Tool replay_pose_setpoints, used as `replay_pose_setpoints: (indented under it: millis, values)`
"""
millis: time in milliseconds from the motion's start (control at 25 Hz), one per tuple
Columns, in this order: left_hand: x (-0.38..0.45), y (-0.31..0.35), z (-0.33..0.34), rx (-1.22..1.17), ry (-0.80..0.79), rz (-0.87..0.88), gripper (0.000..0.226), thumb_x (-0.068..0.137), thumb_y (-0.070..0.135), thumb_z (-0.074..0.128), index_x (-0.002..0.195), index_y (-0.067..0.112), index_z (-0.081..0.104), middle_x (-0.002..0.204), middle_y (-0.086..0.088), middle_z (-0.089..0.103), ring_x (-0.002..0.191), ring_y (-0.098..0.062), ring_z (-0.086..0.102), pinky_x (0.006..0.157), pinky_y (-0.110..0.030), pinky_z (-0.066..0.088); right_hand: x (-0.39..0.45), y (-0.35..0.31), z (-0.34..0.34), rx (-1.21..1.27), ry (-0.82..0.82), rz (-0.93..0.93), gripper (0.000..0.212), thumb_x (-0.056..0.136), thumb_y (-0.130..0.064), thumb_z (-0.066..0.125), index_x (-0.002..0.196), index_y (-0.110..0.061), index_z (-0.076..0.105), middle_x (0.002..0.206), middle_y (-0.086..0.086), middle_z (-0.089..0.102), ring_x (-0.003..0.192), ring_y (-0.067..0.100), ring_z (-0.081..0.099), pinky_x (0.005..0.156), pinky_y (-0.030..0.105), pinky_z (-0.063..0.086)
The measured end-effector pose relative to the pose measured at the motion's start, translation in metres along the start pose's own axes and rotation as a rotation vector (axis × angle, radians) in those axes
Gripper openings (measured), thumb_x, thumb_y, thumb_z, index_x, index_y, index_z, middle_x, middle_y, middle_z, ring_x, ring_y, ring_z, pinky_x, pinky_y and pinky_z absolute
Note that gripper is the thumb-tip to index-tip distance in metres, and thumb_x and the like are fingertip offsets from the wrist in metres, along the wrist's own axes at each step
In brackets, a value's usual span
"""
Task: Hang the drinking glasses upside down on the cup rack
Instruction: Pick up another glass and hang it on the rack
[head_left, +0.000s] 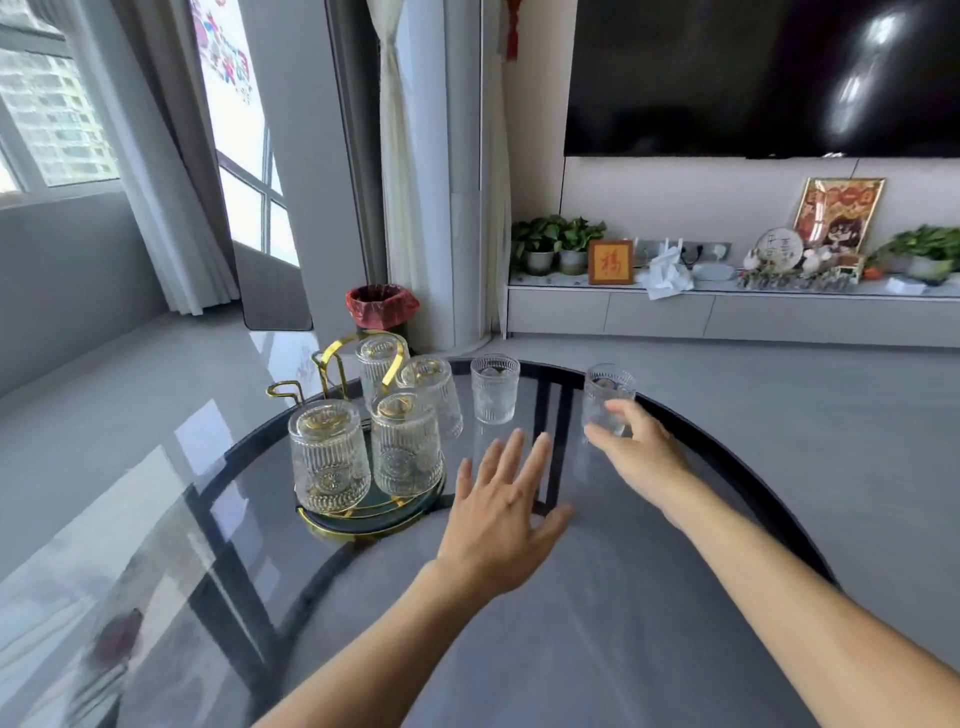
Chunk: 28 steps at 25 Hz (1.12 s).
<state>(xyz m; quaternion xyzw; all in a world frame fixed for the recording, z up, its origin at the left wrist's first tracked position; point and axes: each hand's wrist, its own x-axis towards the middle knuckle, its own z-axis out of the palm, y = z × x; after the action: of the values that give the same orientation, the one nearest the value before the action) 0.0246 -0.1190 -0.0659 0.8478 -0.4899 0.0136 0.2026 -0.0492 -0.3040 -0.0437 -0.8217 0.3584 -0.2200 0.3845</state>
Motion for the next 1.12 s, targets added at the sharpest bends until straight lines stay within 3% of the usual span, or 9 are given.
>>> replay_pose_setpoints:
  millis: [200, 400, 520, 640, 720, 800, 920, 1000, 1120]
  values:
    - [0.029, -0.024, 0.065, 0.027, -0.148, -0.192, 0.081, 0.092, 0.068, 0.031, 0.156, 0.032, -0.004, 0.166, -0.001, -0.007, 0.151, -0.021, -0.01, 0.12, -0.047, -0.005, -0.01, 0.061, 0.029, 0.102, 0.029, 0.057, 0.082, 0.076, -0.042, 0.071, 0.144, -0.038, 0.025, 0.154, -0.004, 0.034, 0.135, 0.021, 0.039, 0.102, 0.037, 0.036]
    - [0.046, -0.043, 0.096, 0.177, -0.19, -0.139, 0.084, 0.083, 0.08, 0.007, 0.154, 0.037, -0.002, 0.166, -0.001, -0.006, 0.15, -0.023, -0.013, 0.118, -0.051, -0.011, 0.027, 0.086, 0.053, 0.222, 0.164, 0.076, 0.1, 0.07, -0.041, 0.078, 0.148, -0.038, 0.016, 0.157, -0.007, 0.028, 0.139, 0.016, 0.034, 0.107, 0.037, 0.033]
    - [0.046, -0.044, 0.1, 0.204, -0.189, -0.115, 0.084, 0.082, 0.079, 0.003, 0.155, 0.036, -0.001, 0.166, -0.001, -0.006, 0.15, -0.024, -0.013, 0.118, -0.052, -0.01, 0.064, 0.083, 0.062, 0.325, 0.284, 0.116, 0.109, 0.067, -0.039, 0.081, 0.151, -0.032, 0.011, 0.161, -0.003, 0.018, 0.143, 0.016, 0.026, 0.111, 0.035, 0.028]
    - [0.044, -0.045, 0.099, 0.203, -0.199, -0.121, 0.082, 0.084, 0.078, 0.003, 0.154, 0.036, -0.002, 0.166, -0.002, -0.008, 0.15, -0.025, -0.014, 0.119, -0.052, -0.01, 0.093, 0.081, 0.072, 0.277, 0.377, 0.11, 0.114, 0.066, -0.037, 0.082, 0.152, -0.028, 0.007, 0.164, -0.002, 0.005, 0.146, 0.017, 0.019, 0.103, 0.027, 0.023]
    - [0.043, -0.045, 0.1, 0.201, -0.192, -0.124, 0.081, 0.085, 0.077, 0.003, 0.155, 0.036, -0.002, 0.165, -0.002, -0.009, 0.15, -0.024, -0.016, 0.118, -0.051, -0.012, 0.11, 0.083, 0.075, 0.247, 0.378, 0.129, 0.113, 0.067, -0.042, 0.079, 0.152, -0.029, 0.006, 0.163, -0.003, 0.012, 0.143, 0.022, 0.026, 0.105, 0.032, 0.028]
    - [0.043, -0.045, 0.1, 0.188, -0.171, -0.132, 0.08, 0.086, 0.077, 0.005, 0.155, 0.037, -0.002, 0.165, -0.002, -0.009, 0.15, -0.024, -0.016, 0.118, -0.05, -0.012, 0.123, 0.08, 0.076, 0.181, 0.343, 0.197, 0.105, 0.07, -0.051, 0.073, 0.151, -0.029, 0.011, 0.156, 0.0, 0.034, 0.136, 0.031, 0.038, 0.107, 0.04, 0.034]
    - [0.043, -0.046, 0.102, 0.187, -0.176, -0.125, 0.08, 0.086, 0.077, 0.006, 0.155, 0.037, -0.001, 0.165, -0.001, -0.009, 0.15, -0.024, -0.017, 0.117, -0.05, -0.013, 0.124, 0.082, 0.079, 0.086, 0.363, 0.199, 0.081, 0.067, -0.057, 0.069, 0.135, -0.025, 0.037, 0.136, 0.003, 0.057, 0.121, 0.034, 0.048, 0.097, 0.039, 0.04]
    - [0.043, -0.046, 0.102, 0.172, -0.165, -0.132, 0.08, 0.085, 0.078, 0.006, 0.155, 0.038, 0.0, 0.165, -0.002, -0.007, 0.15, -0.024, -0.016, 0.117, -0.05, -0.012, 0.11, 0.081, 0.074, 0.091, 0.32, 0.134, 0.073, 0.059, -0.059, 0.073, 0.116, -0.023, 0.046, 0.122, 0.0, 0.06, 0.112, 0.029, 0.053, 0.087, 0.035, 0.043]
    - [0.049, -0.049, 0.104, 0.138, -0.166, -0.143, 0.083, 0.083, 0.08, 0.009, 0.154, 0.037, 0.008, 0.166, -0.001, -0.001, 0.151, -0.024, -0.012, 0.118, -0.051, -0.01, 0.079, 0.082, 0.064, 0.138, 0.186, 0.09, 0.07, 0.052, -0.057, 0.077, 0.107, -0.029, 0.045, 0.111, -0.009, 0.05, 0.101, 0.016, 0.049, 0.081, 0.032, 0.038]
